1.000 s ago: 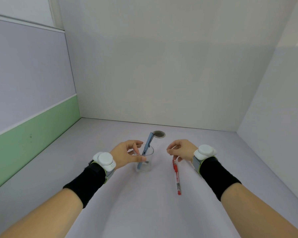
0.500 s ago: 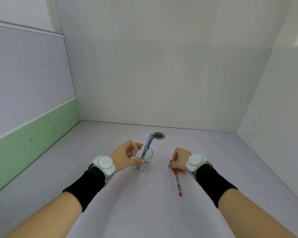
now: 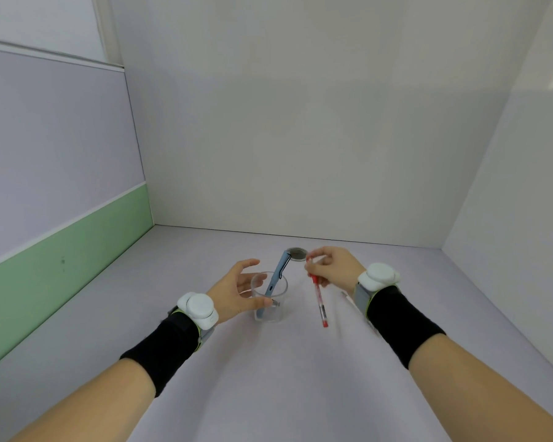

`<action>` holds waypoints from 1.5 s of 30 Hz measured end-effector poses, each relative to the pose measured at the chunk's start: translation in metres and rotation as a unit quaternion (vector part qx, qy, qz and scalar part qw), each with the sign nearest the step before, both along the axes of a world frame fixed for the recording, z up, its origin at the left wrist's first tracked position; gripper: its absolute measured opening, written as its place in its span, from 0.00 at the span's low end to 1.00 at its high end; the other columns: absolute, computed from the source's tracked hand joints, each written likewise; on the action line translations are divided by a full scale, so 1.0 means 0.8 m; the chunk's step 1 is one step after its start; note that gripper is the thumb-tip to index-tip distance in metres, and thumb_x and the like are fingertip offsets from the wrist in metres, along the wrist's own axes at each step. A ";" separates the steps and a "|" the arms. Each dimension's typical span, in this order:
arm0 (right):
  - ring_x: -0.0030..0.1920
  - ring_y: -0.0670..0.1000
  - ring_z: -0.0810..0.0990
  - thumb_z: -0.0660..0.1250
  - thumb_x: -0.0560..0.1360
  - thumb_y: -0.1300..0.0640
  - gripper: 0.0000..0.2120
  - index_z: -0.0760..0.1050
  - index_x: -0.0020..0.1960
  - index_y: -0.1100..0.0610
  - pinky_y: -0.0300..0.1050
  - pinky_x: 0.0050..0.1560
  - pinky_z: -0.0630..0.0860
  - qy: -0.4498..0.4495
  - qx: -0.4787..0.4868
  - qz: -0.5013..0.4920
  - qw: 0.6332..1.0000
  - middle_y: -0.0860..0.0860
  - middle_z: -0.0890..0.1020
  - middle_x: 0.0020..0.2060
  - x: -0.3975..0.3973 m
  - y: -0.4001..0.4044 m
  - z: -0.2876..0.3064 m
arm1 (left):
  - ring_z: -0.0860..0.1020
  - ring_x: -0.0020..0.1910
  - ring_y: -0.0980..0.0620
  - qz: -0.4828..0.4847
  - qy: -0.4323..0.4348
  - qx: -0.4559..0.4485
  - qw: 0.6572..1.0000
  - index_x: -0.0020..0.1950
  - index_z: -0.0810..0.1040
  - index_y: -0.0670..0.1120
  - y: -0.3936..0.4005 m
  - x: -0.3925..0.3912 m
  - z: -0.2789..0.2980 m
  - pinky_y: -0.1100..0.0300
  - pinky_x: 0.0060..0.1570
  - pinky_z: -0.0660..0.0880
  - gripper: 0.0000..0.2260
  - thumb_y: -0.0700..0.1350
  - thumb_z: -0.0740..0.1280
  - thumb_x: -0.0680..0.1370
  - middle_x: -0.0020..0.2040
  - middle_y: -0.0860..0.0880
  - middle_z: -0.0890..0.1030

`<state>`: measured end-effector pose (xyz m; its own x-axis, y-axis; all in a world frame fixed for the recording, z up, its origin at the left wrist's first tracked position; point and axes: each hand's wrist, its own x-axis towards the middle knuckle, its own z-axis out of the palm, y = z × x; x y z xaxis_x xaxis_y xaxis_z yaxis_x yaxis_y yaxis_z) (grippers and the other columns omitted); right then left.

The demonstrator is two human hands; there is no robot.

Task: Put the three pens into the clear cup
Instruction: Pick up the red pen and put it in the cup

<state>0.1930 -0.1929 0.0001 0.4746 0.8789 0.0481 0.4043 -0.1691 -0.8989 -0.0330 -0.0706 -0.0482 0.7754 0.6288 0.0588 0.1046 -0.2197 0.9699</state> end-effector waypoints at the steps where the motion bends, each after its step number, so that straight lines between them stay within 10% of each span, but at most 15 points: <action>1: 0.26 0.45 0.79 0.72 0.74 0.61 0.11 0.78 0.56 0.60 0.38 0.29 0.76 0.012 0.029 0.007 0.999 0.54 0.84 0.34 -0.004 0.002 0.012 | 0.77 0.64 0.56 -0.001 0.000 -0.002 1.000 0.69 0.65 0.55 -0.001 0.000 0.001 0.58 0.61 0.75 0.36 0.41 0.79 0.67 0.64 0.52 0.79; 10: 0.36 0.48 0.84 0.73 0.74 0.57 0.12 0.77 0.56 0.54 0.40 0.40 0.81 0.008 0.200 0.017 0.980 0.53 0.86 0.37 -0.027 0.032 0.061 | 0.77 0.64 0.55 -0.014 0.019 0.007 1.000 0.68 0.66 0.56 -0.001 0.001 0.002 0.51 0.66 0.73 0.34 0.41 0.79 0.67 0.65 0.53 0.78; 26: 0.32 0.36 0.79 0.73 0.72 0.56 0.12 0.77 0.54 0.50 0.27 0.40 0.70 -0.133 0.101 0.073 0.983 0.45 0.83 0.34 -0.071 0.067 0.036 | 0.77 0.62 0.58 -0.002 0.027 0.019 0.999 0.65 0.71 0.54 0.000 0.001 -0.003 0.58 0.61 0.77 0.29 0.43 0.79 0.68 0.62 0.55 0.79; 35: 0.48 0.45 0.82 0.71 0.73 0.48 0.14 0.78 0.59 0.44 0.42 0.54 0.74 -0.147 0.030 0.107 0.983 0.45 0.87 0.44 -0.066 0.061 0.021 | 0.79 0.60 0.57 -0.003 0.024 0.027 0.999 0.63 0.70 0.57 0.001 0.002 -0.003 0.68 0.51 0.78 0.28 0.44 0.78 0.68 0.61 0.55 0.79; 42: 0.56 0.54 0.83 0.66 0.78 0.48 0.14 0.79 0.57 0.56 0.50 0.62 0.77 -0.081 0.081 0.067 0.991 0.53 0.85 0.52 -0.045 0.045 0.026 | 0.80 0.58 0.54 -0.006 0.013 0.026 1.000 0.65 0.71 0.53 -0.001 0.000 -0.004 0.66 0.51 0.78 0.28 0.43 0.78 0.69 0.62 0.50 0.79; 45: 0.48 0.46 0.85 0.66 0.79 0.53 0.10 0.80 0.54 0.59 0.38 0.54 0.79 -0.072 0.094 0.039 0.992 0.54 0.86 0.48 -0.025 0.028 0.027 | 0.79 0.59 0.55 -0.008 0.019 0.031 0.999 0.68 0.70 0.53 -0.002 0.000 -0.003 0.66 0.53 0.78 0.30 0.44 0.78 0.69 0.63 0.51 0.78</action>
